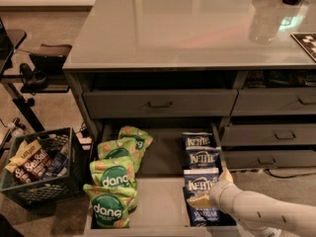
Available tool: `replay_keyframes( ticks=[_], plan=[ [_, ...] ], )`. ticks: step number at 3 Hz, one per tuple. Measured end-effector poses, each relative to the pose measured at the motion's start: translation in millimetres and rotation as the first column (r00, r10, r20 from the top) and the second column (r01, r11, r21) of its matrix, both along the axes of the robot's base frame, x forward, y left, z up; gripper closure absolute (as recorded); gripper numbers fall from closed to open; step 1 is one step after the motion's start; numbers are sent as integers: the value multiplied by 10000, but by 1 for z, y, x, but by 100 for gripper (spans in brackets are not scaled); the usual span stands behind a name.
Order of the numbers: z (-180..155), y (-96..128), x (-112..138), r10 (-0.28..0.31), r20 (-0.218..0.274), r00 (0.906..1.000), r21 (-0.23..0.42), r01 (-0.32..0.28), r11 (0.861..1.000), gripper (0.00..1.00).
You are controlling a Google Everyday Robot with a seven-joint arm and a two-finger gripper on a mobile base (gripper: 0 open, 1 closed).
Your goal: Pick blue chip bag from middle drawer and place on counter
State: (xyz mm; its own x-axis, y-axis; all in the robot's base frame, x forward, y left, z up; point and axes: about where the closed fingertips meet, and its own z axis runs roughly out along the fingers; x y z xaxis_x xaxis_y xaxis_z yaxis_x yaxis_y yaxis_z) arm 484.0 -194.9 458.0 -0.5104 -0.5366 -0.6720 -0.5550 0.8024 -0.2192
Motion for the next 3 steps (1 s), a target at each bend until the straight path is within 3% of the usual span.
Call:
replay_keyframes(
  ticks=[2,3],
  plan=[
    [-56,-20,2,-921,-1061,9901,75,934,9956,0],
    [-63,-18,0,-918,-1383,9861,101,940,9955,0]
  ],
)
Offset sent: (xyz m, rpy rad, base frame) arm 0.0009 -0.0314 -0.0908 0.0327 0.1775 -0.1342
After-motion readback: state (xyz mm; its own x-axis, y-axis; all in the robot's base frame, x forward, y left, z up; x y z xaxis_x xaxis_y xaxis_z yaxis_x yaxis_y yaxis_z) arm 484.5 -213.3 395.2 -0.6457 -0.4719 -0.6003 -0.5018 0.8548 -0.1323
